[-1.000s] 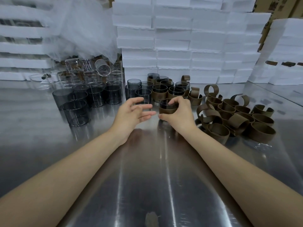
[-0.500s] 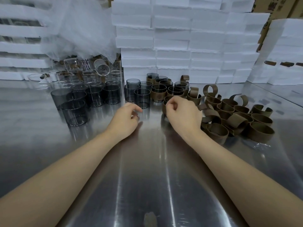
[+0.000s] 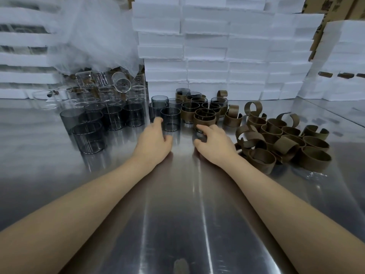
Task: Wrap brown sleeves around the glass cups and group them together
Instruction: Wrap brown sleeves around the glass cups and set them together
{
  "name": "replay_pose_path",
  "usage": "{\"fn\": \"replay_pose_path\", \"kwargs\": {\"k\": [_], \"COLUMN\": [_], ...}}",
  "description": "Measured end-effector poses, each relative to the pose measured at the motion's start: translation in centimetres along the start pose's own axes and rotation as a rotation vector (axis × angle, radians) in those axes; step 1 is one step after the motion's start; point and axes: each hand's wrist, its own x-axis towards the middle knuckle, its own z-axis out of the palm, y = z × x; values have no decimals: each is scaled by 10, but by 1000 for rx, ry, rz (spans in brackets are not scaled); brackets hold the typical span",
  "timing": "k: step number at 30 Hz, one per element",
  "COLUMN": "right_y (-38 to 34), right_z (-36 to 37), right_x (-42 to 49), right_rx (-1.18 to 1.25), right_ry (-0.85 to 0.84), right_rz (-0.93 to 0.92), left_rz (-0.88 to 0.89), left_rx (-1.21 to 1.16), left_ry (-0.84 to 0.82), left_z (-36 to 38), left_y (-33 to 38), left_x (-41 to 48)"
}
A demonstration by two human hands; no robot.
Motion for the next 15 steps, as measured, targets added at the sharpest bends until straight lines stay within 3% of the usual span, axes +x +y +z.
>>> {"fn": "replay_pose_path", "kwargs": {"k": [5, 10, 15], "right_y": [4, 4, 3], "right_z": [2, 4, 0], "right_x": [6, 7, 5], "right_rx": [-76, -151, 30], "right_ry": [-76, -124, -57], "right_rz": [14, -4, -47], "left_rz": [51, 55, 115], "left_rx": [128, 175, 100], "left_ry": [-57, -6, 56], "left_z": [7, 12, 5], "left_y": [4, 4, 12], "left_x": [20, 29, 14]}}
